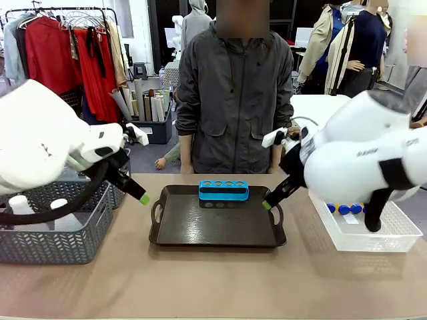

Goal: Prepare the laboratory tools.
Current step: Pick up one Large Measuring Cup and place it on the Handle tray.

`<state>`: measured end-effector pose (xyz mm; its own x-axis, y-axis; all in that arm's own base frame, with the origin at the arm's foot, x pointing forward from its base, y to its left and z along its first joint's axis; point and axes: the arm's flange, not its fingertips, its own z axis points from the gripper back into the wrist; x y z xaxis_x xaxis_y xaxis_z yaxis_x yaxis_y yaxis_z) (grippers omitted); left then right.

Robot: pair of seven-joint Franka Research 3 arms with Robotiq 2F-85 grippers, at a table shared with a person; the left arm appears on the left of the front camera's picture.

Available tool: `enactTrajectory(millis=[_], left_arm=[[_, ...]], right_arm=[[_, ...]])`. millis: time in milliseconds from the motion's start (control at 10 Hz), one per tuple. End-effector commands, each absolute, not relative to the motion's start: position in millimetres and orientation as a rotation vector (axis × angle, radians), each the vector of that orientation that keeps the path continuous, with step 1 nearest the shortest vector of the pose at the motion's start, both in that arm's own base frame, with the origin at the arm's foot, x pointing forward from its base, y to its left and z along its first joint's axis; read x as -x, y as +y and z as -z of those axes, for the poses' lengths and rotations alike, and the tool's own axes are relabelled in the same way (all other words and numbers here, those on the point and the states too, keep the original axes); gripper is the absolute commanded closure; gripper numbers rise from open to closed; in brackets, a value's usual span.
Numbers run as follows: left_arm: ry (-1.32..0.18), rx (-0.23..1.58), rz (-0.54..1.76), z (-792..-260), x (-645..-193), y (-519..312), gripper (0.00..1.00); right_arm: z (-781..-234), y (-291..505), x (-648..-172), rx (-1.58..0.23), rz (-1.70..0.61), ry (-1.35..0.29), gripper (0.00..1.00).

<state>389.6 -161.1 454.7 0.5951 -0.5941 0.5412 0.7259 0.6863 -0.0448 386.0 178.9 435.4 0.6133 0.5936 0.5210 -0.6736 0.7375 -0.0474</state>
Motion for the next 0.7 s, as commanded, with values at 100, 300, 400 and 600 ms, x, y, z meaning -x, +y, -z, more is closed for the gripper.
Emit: enactTrajectory(millis=[100,300,400,600], left_arm=[[-0.587,0.307,0.885,-486,-401,-147,0.0],[-0.644,0.352,0.906,-511,-408,-142,0.0],[-0.681,0.375,0.922,-524,-412,-136,0.0],[-0.745,0.377,0.926,-549,-415,-134,0.0]], right_arm=[[-489,155,-398,-0.232,-0.796,-0.558,0.0],[-520,144,-406,-0.26,-0.804,-0.574,0.0],[-532,140,-410,-0.283,-0.806,-0.602,0.0],[-560,126,-416,-0.313,-0.786,-0.642,0.0]])
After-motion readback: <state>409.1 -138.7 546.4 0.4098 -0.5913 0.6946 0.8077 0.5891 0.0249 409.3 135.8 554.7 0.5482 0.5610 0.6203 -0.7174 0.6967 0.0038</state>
